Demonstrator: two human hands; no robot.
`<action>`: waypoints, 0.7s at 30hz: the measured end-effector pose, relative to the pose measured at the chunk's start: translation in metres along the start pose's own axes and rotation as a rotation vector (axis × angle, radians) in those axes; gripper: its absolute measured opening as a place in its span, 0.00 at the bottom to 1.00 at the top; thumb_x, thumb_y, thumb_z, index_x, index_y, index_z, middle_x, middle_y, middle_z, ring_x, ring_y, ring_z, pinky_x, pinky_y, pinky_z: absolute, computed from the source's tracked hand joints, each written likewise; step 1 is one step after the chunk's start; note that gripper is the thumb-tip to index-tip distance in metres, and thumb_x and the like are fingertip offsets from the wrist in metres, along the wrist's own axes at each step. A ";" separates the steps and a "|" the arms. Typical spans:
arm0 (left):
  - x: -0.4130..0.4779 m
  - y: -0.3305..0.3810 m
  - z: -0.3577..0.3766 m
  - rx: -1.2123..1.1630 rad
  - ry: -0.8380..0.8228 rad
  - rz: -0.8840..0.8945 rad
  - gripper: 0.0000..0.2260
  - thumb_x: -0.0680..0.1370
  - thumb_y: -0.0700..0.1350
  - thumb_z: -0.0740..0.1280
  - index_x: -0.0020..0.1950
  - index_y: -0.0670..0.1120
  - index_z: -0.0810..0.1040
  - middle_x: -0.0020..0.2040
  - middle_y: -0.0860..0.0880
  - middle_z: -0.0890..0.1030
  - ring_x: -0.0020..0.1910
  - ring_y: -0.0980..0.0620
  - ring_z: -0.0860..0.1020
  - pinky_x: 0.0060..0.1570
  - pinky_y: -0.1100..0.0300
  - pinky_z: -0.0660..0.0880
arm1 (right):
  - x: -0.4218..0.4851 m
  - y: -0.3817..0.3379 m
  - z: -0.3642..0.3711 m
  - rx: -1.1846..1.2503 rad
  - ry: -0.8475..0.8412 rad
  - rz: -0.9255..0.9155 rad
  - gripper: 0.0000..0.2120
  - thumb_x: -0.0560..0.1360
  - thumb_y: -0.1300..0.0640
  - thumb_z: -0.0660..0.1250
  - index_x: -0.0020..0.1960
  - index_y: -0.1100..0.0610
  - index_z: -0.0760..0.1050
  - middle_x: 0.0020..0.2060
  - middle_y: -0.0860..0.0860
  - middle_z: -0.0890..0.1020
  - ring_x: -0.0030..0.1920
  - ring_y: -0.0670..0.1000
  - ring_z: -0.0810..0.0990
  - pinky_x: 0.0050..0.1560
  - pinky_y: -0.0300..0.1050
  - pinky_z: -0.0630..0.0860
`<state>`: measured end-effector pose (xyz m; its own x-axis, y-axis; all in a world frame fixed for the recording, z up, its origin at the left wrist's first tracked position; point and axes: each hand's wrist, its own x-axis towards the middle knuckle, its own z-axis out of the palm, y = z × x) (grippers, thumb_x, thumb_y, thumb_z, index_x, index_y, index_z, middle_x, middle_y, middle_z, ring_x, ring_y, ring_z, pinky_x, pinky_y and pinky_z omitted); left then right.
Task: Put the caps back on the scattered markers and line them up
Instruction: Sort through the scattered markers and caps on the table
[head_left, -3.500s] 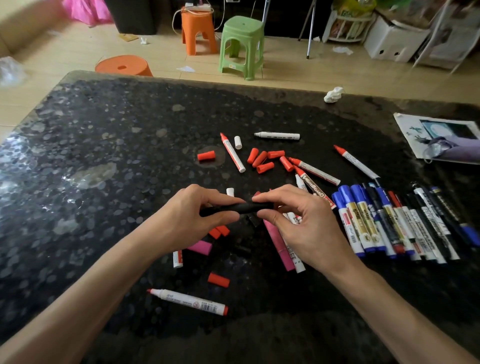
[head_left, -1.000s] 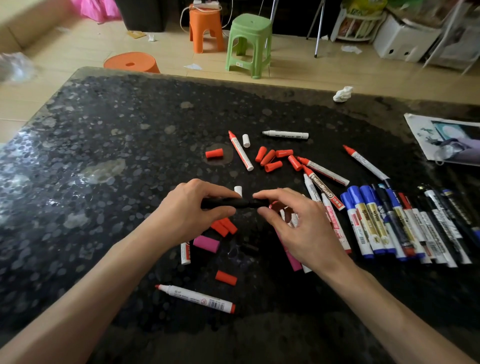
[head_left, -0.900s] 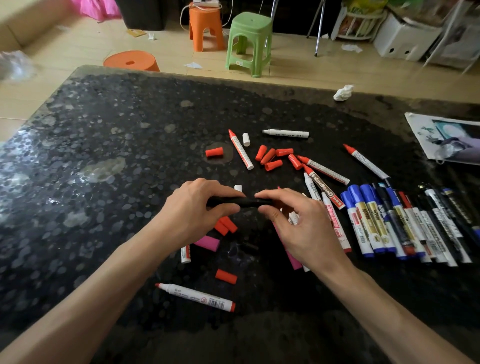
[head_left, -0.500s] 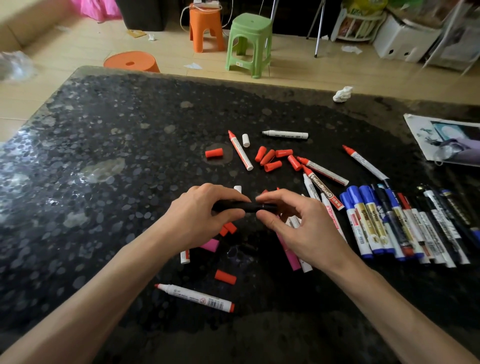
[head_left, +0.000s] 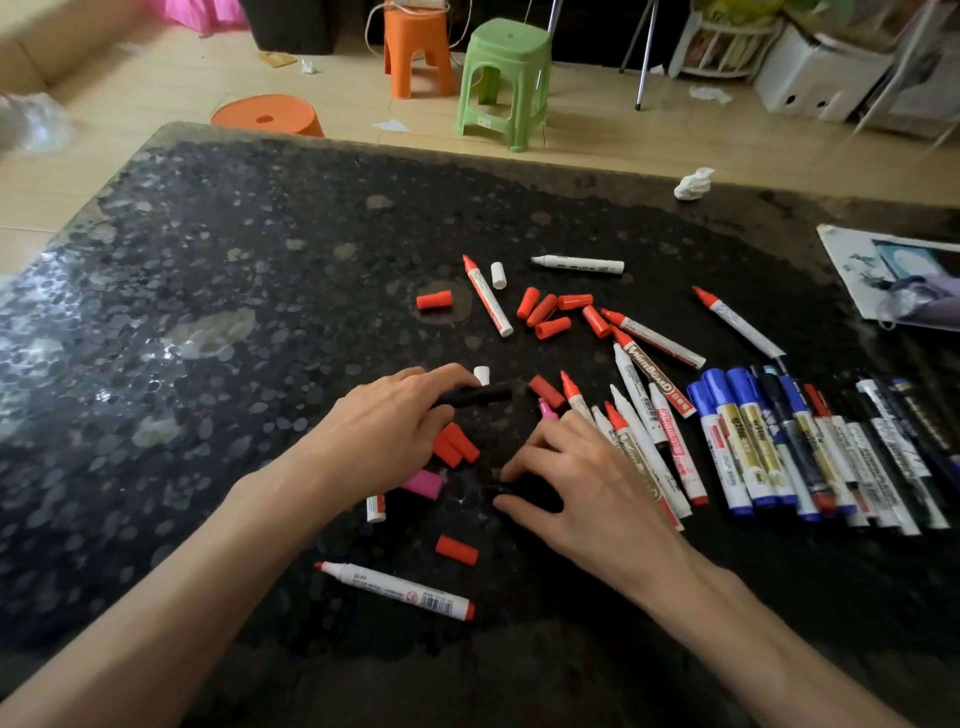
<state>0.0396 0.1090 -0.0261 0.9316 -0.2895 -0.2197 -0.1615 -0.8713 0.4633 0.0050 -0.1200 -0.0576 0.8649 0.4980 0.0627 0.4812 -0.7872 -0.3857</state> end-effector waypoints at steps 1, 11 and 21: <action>0.000 -0.002 0.002 0.009 -0.007 0.008 0.13 0.85 0.52 0.58 0.70 0.63 0.69 0.59 0.54 0.78 0.59 0.50 0.77 0.59 0.47 0.74 | -0.001 0.000 0.001 0.005 0.001 0.000 0.11 0.75 0.41 0.74 0.52 0.46 0.83 0.47 0.41 0.75 0.52 0.43 0.70 0.53 0.39 0.71; 0.002 0.007 0.014 0.074 0.072 0.029 0.12 0.83 0.62 0.55 0.56 0.58 0.72 0.41 0.57 0.78 0.42 0.55 0.79 0.46 0.49 0.78 | 0.000 -0.001 -0.001 -0.042 0.040 0.009 0.10 0.77 0.43 0.70 0.55 0.47 0.81 0.49 0.41 0.75 0.54 0.45 0.71 0.55 0.40 0.72; 0.004 0.011 0.023 0.254 0.125 0.029 0.17 0.80 0.67 0.52 0.63 0.66 0.73 0.45 0.61 0.83 0.45 0.58 0.82 0.41 0.60 0.77 | 0.001 0.000 0.002 -0.072 0.084 0.023 0.10 0.78 0.46 0.71 0.54 0.50 0.82 0.46 0.45 0.79 0.52 0.48 0.73 0.53 0.43 0.75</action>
<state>0.0342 0.0892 -0.0412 0.9558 -0.2787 -0.0942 -0.2507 -0.9392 0.2346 0.0055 -0.1192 -0.0596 0.8834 0.4494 0.1330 0.4674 -0.8239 -0.3206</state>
